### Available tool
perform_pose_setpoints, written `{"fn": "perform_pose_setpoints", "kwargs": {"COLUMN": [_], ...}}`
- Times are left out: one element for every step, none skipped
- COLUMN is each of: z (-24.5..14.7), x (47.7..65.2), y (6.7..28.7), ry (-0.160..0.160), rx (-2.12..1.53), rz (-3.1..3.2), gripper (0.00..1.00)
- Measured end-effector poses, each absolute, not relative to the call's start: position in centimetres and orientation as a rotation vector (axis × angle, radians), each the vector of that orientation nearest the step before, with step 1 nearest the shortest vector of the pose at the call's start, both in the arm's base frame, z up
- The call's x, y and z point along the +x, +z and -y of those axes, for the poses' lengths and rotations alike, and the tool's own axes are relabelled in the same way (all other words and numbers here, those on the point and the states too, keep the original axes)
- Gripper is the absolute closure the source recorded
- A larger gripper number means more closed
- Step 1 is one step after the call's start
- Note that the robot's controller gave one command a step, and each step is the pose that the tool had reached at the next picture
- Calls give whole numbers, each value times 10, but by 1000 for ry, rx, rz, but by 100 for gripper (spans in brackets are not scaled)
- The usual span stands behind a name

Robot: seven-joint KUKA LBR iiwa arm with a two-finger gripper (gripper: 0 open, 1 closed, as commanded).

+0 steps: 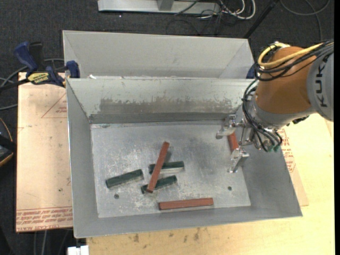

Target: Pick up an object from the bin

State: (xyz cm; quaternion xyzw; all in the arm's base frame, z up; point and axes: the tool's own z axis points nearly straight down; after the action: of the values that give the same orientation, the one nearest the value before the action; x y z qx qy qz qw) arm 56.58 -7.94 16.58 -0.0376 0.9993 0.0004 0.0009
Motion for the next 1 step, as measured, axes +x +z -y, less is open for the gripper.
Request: {"fn": "perform_pose_setpoints", "kwargs": {"z": [66], "x": [600], "y": [126], "ry": [-3], "rx": [-334], "rz": [-3109], "gripper": [0]}}
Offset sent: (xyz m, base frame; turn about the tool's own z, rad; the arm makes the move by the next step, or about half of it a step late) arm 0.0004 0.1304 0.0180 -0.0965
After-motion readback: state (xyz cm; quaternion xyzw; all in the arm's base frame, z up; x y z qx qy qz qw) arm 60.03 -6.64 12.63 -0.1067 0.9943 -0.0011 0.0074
